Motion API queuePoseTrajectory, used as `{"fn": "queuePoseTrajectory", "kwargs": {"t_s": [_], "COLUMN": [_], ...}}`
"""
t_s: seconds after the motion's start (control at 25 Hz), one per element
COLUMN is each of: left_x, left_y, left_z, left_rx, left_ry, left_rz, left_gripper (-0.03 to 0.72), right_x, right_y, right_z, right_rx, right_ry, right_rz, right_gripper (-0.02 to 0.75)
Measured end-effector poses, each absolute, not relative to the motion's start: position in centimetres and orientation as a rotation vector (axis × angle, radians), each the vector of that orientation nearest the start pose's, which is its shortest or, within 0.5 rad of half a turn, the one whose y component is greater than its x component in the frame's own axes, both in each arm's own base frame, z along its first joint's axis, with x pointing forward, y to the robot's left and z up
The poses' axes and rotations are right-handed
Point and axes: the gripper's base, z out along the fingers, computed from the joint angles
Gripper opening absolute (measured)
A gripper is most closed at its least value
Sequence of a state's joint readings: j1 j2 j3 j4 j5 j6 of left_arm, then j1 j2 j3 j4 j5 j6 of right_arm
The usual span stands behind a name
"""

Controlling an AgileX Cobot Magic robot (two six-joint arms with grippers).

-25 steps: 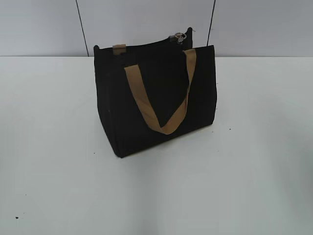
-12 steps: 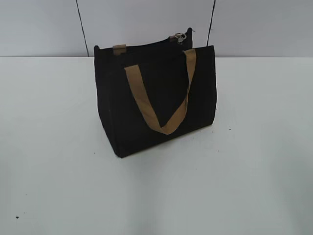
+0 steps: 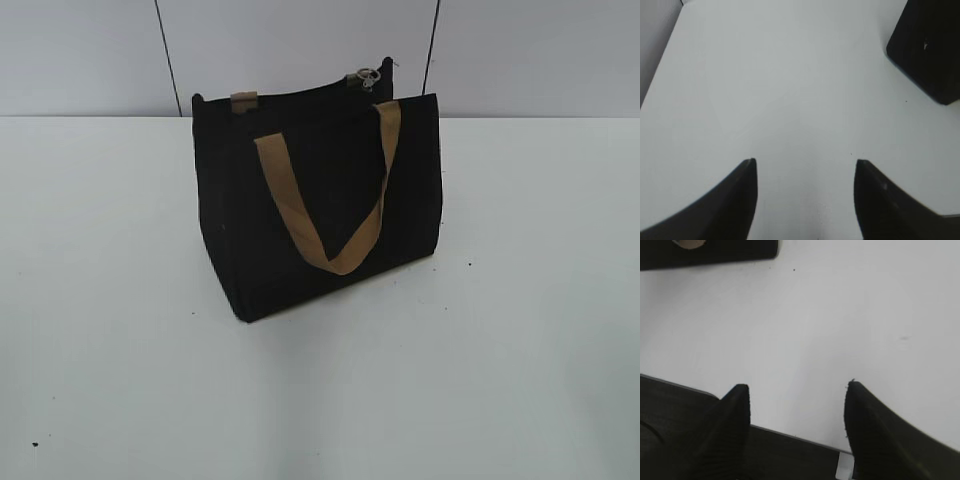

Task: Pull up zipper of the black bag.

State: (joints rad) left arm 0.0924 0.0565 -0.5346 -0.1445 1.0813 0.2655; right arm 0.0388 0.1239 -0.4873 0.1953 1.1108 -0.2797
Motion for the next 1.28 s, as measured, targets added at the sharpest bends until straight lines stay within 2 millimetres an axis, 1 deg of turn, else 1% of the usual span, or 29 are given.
{"fn": "queuePoseTrajectory", "kwargs": {"t_s": [0.12, 0.24, 0.44, 0.52, 0.76, 1.28], "left_x": [-1.0, -1.1, -1.2, -1.2, -1.1, -1.1], "left_y": [-1.3, -1.2, -1.2, -1.1, -0.8, -0.9], "left_z": [28.6, 28.6, 28.6, 28.6, 28.6, 28.6], "left_rx": [0.232, 0.284, 0.33, 0.315, 0.182, 0.172], "left_ry": [2.008, 1.998, 1.991, 1.993, 2.009, 2.003], "left_rz": [0.03, -0.002, -0.032, -0.03, 0.006, -0.005], "left_gripper": [0.468, 0.468, 0.468, 0.468, 0.468, 0.468], "right_x": [0.2, -0.3, -0.3, -0.2, -0.2, -0.2], "right_y": [1.6, 1.6, 1.5, 1.4, 1.2, 1.3], "right_z": [27.1, 27.1, 27.1, 27.0, 27.0, 27.0], "right_rx": [-0.346, -0.334, -0.303, -0.283, -0.221, -0.213], "right_ry": [2.125, 2.094, 2.101, 2.106, 2.117, 2.117], "right_rz": [0.103, 0.102, 0.102, 0.101, 0.101, 0.122], "right_gripper": [0.451, 0.449, 0.449, 0.449, 0.449, 0.449]}}
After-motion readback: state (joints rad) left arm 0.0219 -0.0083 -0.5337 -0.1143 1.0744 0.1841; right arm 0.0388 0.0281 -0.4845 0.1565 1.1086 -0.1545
